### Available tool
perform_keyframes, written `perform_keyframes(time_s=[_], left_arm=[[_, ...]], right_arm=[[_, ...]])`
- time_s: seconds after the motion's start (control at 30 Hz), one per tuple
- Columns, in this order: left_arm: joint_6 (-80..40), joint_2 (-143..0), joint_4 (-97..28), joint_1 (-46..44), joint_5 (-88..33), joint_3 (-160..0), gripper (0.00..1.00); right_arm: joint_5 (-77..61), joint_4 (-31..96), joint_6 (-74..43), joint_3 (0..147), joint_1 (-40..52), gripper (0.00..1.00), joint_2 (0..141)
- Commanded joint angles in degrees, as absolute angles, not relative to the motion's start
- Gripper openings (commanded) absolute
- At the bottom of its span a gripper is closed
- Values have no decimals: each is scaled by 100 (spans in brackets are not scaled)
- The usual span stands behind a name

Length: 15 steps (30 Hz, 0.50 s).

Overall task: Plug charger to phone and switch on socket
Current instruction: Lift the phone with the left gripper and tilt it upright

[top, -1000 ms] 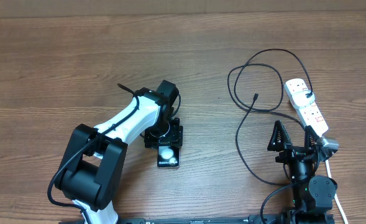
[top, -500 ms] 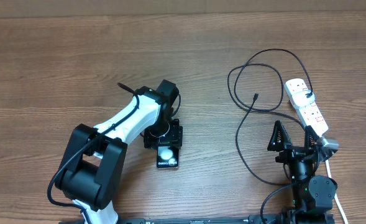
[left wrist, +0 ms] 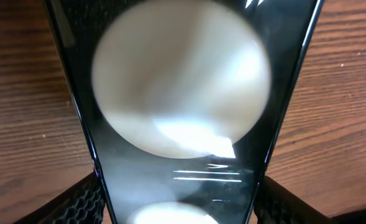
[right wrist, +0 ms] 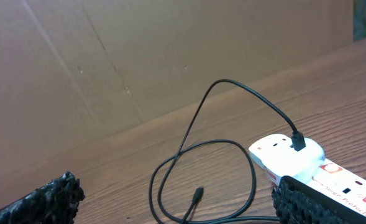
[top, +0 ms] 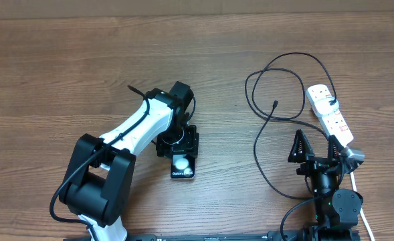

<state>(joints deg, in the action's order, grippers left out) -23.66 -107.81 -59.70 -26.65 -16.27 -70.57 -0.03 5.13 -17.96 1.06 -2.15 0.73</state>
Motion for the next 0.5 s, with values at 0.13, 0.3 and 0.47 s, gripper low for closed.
perform_keyframes(time_s=[0.13,0.3,0.47], left_arm=[[-1953,-10829,-6020,-2668,-2401,-7223,59],[-1765,-10829,-6016,-2585,-2858,-7223,58],[-1625,-10829,-6016,-2429,-3229,-7225,58]], right_arm=[[-5,475,-1750,45,-185,100,16],[-5,475,-1752,45,-185,100,16],[-5,475,-1750,45,-185,100,16]])
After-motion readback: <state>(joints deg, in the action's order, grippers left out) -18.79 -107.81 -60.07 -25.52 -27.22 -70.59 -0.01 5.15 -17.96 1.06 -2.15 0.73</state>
